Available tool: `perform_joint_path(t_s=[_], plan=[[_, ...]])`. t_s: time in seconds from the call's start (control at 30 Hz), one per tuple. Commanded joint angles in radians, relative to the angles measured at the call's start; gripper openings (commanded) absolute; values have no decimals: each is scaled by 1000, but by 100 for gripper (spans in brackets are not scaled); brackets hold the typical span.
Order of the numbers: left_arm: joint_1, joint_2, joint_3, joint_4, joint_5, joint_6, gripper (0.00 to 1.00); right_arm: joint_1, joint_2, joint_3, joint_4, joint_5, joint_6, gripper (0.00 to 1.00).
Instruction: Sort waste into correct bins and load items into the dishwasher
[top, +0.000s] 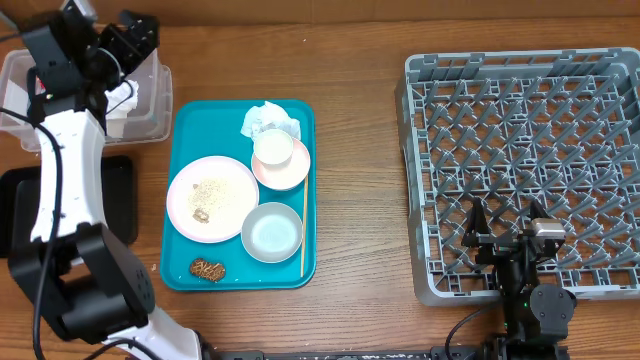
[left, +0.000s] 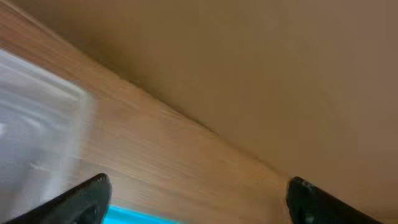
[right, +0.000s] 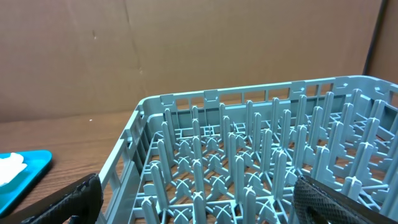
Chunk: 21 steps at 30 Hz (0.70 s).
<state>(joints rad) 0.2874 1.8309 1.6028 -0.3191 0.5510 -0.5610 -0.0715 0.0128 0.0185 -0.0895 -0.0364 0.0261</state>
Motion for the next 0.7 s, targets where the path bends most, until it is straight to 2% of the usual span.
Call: perform_joint_path(t_s=[0.0,0.1,0.17,0.43,0.67], plan=[[-67,0,5,-79,97,75,100,-2,-10,-11,6,10,0,100],[-132,5,4,-161,-5,177,100,-2,-10,-11,6,10,0,100],[-183,12,4,-198,-85,203,100,-2,-10,-11,6,10,0,100],[-351,50,4,-257,-443,167,100,-2,-10,-11,6,10,0,100],[-379,133,4,-307,-476,58,100,-2,-10,-11,6,10,0,100]])
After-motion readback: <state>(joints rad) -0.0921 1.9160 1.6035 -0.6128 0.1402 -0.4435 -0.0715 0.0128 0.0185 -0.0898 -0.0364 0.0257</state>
